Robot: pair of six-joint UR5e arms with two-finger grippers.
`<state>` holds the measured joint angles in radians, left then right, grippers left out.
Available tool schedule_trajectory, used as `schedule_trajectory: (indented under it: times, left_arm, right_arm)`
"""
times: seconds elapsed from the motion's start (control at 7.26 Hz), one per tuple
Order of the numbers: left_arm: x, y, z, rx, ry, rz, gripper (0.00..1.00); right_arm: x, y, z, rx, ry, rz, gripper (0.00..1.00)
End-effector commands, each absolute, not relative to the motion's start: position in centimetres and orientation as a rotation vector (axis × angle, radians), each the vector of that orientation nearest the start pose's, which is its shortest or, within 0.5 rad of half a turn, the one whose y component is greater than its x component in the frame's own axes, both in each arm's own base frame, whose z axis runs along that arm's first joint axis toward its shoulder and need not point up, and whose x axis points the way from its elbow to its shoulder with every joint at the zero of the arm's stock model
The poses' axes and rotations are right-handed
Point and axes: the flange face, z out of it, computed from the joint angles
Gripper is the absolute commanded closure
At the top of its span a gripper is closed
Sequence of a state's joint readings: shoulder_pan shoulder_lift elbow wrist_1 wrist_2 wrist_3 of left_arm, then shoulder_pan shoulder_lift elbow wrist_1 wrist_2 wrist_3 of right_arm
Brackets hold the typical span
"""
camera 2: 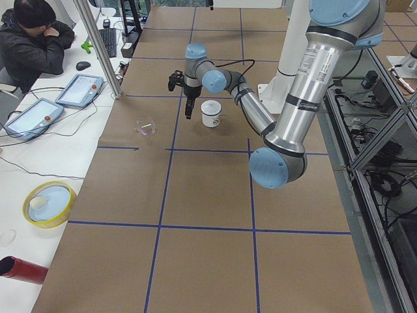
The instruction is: Remove funnel from cup
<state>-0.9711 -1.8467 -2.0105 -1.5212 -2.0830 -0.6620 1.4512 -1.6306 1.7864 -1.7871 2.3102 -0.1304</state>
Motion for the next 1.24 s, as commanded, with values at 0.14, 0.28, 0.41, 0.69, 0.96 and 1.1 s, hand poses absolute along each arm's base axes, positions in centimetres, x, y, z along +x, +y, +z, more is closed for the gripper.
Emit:
schedule_trajectory:
  times: [0.14,0.28,0.41,0.69,0.96,1.1]
  left_arm:
    - [4.0,-48.9,45.8,0.249,0.756,0.151,0.00]
    - [0.3,-46.4,50.0,0.222,0.743,0.145,0.00]
    - [-2.7,-44.3,54.0,0.181,0.728,0.110,0.00]
    - [-7.9,-42.3,58.7,0.200,0.701,0.152,0.00]
    - [-9.7,-40.3,60.8,0.184,0.698,0.134,0.00]
    - [-10.0,-40.8,61.3,0.182,0.698,0.126,0.00]
  right_arm:
    - [1.1,-46.2,60.5,-0.053,-0.741,-0.216,0.00]
    - [1.1,-46.2,60.5,-0.053,-0.741,-0.216,0.00]
    - [1.1,-46.2,60.5,-0.053,-0.741,-0.216,0.00]
    - [1.1,-46.2,60.5,-0.053,-0.741,-0.216,0.00]
    - [1.1,-46.2,60.5,-0.053,-0.741,-0.216,0.00]
    - [1.1,-46.2,60.6,-0.055,-0.741,-0.216,0.00]
